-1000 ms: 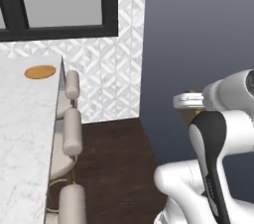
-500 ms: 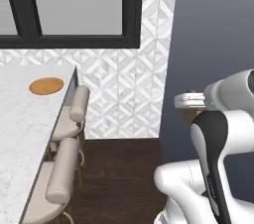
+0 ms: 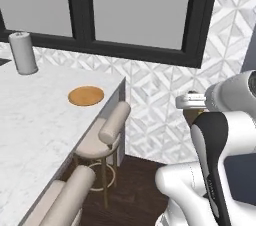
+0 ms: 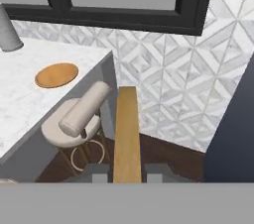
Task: Start the toaster. Once the lever pops up, take the bread to the plate on the dining counter.
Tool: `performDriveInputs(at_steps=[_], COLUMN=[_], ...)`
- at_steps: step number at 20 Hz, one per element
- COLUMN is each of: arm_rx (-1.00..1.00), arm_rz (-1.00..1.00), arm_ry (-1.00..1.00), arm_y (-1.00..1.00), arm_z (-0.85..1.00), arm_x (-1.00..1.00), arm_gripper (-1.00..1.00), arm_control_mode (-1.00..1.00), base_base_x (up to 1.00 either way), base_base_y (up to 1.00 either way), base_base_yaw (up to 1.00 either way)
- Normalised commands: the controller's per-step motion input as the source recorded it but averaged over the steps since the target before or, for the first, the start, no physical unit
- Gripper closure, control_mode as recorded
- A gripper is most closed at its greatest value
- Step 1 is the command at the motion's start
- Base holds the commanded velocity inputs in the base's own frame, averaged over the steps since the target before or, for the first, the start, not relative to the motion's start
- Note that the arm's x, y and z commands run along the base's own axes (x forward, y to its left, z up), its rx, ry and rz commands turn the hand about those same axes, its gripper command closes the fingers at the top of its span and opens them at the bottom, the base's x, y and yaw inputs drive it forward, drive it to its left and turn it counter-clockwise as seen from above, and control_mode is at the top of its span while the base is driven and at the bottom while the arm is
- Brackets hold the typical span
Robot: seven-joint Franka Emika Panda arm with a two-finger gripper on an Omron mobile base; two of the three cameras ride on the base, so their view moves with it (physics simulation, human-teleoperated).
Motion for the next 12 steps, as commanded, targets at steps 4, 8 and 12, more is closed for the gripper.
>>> performDriveInputs(at_steps=[4, 8, 12], arm_rx=[0.0, 0.0, 0.0], arm_rz=[0.0, 0.0, 0.0], arm_ry=[0.0, 0.0, 0.0], arm_y=[0.0, 0.0, 0.0], arm_z=[0.0, 0.0, 0.0], arm_x=[0.0, 0.0, 0.0], arm_gripper=[1.0, 1.0, 1.0], arm_control_mode=[1.0, 1.0, 1.0], base_base_x=[1.0, 1.0, 1.0], base_base_y=[-0.44, -0.46, -0.44], base_base_yaw=[0.7, 0.7, 0.69])
